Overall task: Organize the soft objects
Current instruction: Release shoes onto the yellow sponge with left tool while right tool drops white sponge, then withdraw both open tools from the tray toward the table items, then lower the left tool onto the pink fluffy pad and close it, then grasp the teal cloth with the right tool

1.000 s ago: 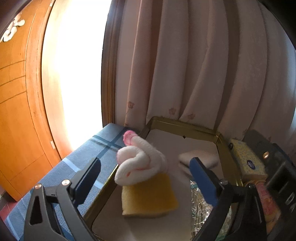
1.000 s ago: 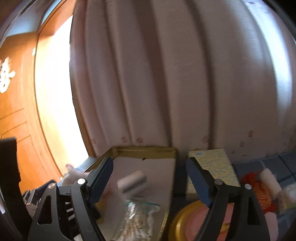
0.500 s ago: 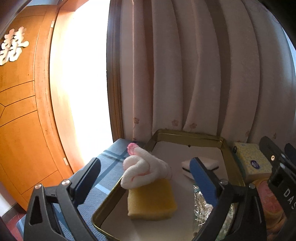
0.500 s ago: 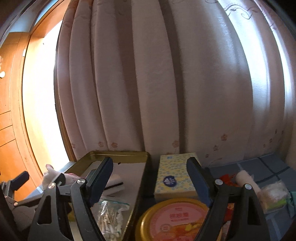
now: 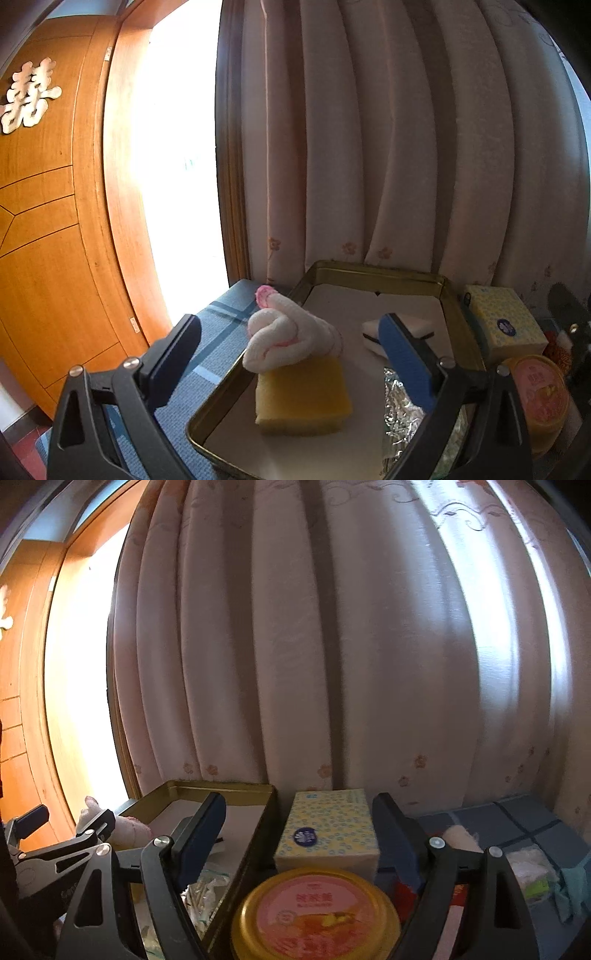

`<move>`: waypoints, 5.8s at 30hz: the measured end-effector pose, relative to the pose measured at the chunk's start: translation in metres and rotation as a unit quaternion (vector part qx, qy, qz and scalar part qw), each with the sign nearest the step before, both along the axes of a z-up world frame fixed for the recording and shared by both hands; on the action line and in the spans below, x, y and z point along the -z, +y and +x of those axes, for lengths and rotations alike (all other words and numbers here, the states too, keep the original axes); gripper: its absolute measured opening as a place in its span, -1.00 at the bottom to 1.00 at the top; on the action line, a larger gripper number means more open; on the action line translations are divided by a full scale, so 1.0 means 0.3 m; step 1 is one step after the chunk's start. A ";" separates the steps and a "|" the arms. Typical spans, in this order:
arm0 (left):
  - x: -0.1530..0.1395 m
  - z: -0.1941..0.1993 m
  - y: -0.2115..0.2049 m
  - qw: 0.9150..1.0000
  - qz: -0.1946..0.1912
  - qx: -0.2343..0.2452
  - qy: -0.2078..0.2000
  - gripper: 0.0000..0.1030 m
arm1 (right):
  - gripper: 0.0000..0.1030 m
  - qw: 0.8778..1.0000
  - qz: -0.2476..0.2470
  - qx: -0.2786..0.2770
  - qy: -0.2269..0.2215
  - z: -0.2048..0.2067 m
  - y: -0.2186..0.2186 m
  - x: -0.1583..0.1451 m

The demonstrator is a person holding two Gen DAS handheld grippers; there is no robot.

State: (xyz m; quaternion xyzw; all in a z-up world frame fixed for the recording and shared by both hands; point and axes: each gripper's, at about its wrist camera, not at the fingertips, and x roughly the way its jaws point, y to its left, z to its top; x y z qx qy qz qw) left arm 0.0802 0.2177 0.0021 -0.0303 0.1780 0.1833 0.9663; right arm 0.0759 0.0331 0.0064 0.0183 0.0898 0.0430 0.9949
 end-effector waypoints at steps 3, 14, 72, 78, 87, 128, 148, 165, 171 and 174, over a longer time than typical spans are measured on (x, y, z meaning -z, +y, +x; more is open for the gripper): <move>0.001 0.002 -0.007 1.000 0.001 0.000 0.002 0.91 | 0.62 1.000 -0.003 0.008 -0.015 -0.028 -0.019 -0.006; 0.004 -0.030 -0.049 1.000 0.003 0.003 0.002 0.91 | 0.62 0.997 -0.021 0.026 -0.064 -0.103 -0.071 -0.019; 0.013 -0.142 -0.731 0.963 0.022 0.260 0.065 0.74 | 0.62 0.968 0.042 0.234 -0.084 -0.305 -0.836 -0.021; 0.039 -0.114 -0.859 0.940 0.039 0.315 0.121 0.50 | 0.62 0.968 0.054 0.232 -0.078 -0.298 -0.854 -0.021; 0.094 -0.037 -0.959 0.915 0.036 0.337 0.220 0.22 | 0.62 0.964 0.095 0.232 -0.085 -0.318 -0.904 -0.009; 0.063 -0.019 -0.909 0.907 -0.073 0.355 0.214 0.25 | 0.62 0.956 0.169 0.235 -0.056 -0.310 -1.004 0.028; 0.136 -0.006 -0.918 0.910 -0.065 0.331 0.243 -0.45 | 0.62 0.941 0.252 0.224 0.009 -0.254 -1.109 0.083; 0.071 -0.073 -0.872 0.928 -0.076 0.323 0.172 -0.45 | 0.30 0.943 0.105 0.125 0.290 -0.062 -0.940 0.165; 0.078 -0.064 -0.868 0.925 -0.082 0.323 0.181 -0.45 | -0.27 0.938 0.040 0.133 0.317 -0.036 -0.882 0.186; 0.076 -0.065 -0.860 0.925 -0.090 0.324 0.177 -0.45 | -0.70 0.940 0.041 0.133 0.313 -0.043 -0.884 0.184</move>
